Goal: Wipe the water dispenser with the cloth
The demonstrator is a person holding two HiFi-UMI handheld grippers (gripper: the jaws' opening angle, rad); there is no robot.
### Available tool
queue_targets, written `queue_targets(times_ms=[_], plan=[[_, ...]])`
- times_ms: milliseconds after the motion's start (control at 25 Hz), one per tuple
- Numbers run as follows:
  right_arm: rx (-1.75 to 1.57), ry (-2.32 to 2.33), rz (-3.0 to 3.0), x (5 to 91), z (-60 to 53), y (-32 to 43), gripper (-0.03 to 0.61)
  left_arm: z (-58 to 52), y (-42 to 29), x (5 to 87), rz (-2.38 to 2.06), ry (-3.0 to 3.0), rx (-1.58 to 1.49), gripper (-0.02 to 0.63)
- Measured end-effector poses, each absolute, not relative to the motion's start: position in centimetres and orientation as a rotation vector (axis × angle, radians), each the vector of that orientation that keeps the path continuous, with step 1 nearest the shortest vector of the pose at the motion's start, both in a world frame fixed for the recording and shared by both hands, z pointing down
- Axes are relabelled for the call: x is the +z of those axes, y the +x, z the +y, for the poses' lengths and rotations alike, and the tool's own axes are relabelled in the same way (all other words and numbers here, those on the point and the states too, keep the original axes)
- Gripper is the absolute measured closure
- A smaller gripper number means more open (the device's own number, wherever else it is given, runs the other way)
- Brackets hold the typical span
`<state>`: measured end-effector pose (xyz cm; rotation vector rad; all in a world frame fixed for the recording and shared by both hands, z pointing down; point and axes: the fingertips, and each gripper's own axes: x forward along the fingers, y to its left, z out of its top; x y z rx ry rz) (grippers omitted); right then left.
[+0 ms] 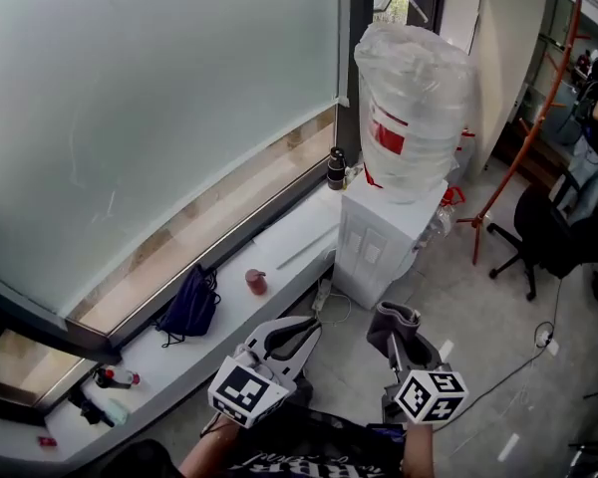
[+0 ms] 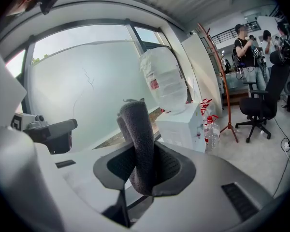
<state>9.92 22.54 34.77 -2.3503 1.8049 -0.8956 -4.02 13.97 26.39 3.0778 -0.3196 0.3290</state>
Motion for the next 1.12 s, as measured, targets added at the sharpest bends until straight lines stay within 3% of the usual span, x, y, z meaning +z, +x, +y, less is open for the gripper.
queue_targets(times_ms=[360,1120], plan=[[-0.897,-2.453,1.717,35.0,13.6,10.7,0.472,2.8,-4.3,27.7,-0.252,3.066,0.281,0.571],[-0.831,-2.490,1.630,36.2,0.2,18.4,0.472,-2.2,1.3,28.3,-0.105,3.095,0.285,0.571]])
